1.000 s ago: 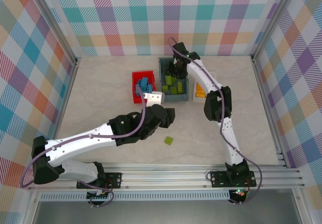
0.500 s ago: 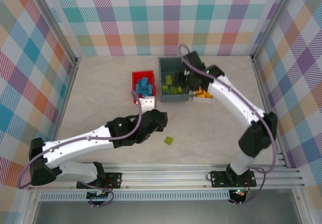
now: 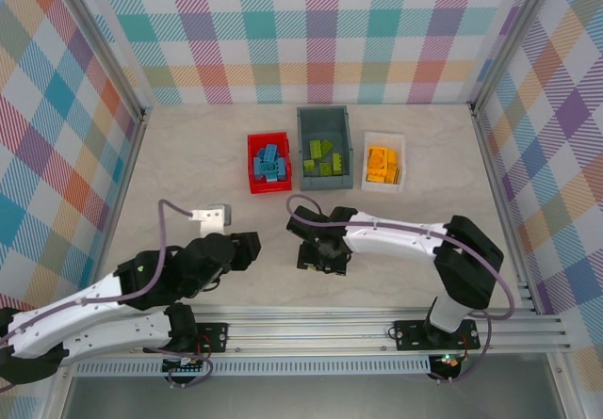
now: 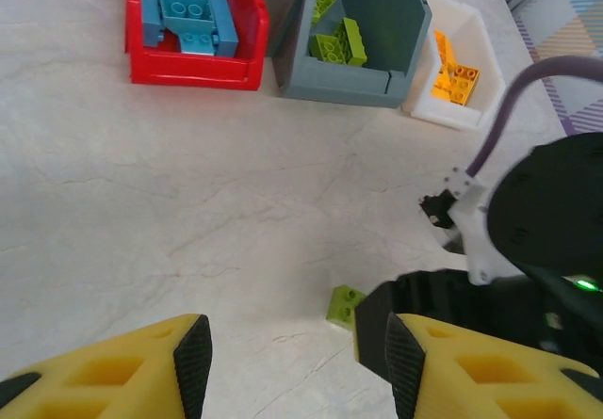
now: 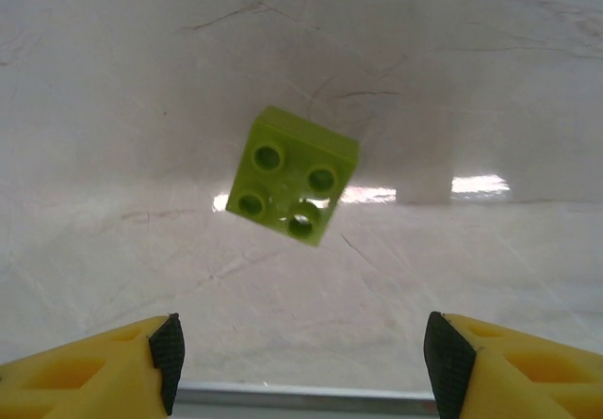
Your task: Sort the legos into containers by color
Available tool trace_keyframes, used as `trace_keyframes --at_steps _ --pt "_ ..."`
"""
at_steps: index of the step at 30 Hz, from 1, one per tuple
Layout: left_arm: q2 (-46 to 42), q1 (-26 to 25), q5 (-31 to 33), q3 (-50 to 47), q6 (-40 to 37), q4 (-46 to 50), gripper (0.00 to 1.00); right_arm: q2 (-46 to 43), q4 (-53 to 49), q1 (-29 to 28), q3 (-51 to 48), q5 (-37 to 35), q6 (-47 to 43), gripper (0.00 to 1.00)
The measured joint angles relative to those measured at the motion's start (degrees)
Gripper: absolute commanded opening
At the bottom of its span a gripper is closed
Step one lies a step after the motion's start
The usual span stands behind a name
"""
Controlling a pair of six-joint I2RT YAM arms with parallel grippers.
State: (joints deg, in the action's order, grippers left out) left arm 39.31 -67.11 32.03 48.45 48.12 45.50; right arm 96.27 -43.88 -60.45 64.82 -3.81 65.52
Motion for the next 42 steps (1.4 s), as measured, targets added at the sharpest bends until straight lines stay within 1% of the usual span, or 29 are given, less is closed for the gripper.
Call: trace_keyframes --at_steps 3,7,11,13,16,19,24,27,30,34,38,42 --pt "-1.1 0.0 0.0 -0.2 0.5 1.1 0.53 3.1 2.3 0.5 0.1 0.6 1.3 0.68" --pt "0.6 0.0 -0.1 -0.2 0.5 1.1 0.53 5.9 4.2 1.6 0.1 1.5 2.3 0.62" --pt "2.3 0.0 -0.5 -0.2 0.5 1.0 0.53 6.9 5.2 2.9 0.1 1.5 3.0 0.56" --pt "2.9 0.0 -0.8 -0.2 0.4 0.9 0.53 7.0 5.5 3.4 0.1 1.3 3.0 0.5" --pt "2.9 0.0 -1.0 -0.2 0.3 0.9 0.53 7.3 5.5 3.6 0.3 1.2 3.1 0.38" --pt "2.8 0.0 -1.1 -0.2 0.3 0.9 0.52 7.3 5.3 3.6 0.5 1.1 3.1 0.3" --pt "2.9 0.0 -1.1 -0.2 0.2 0.9 0.52 6.3 3.8 3.8 1.1 -1.4 2.3 0.26" --pt "4.2 0.0 -1.1 0.4 -0.2 0.7 0.53 4.2 0.5 5.3 4.2 -4.1 -0.6 0.26" --pt "7.3 0.0 -1.0 2.2 -1.4 -0.7 0.52 3.0 -2.0 10.2 11.1 -5.2 -5.8 0.26" --pt "12.9 0.0 -0.7 5.7 -3.0 -4.3 0.52 6.3 -3.2 18.9 26.4 -6.1 -14.3 0.26" --pt "18.3 2.1 -2.3 9.3 -5.2 -8.2 0.52 15.1 -4.2 25.1 42.4 -6.9 -21.6 0.26" --pt "22.9 5.9 -5.4 12.3 -7.3 -12.2 0.52 26.0 -6.1 28.2 56.2 -6.9 -26.9 0.26"
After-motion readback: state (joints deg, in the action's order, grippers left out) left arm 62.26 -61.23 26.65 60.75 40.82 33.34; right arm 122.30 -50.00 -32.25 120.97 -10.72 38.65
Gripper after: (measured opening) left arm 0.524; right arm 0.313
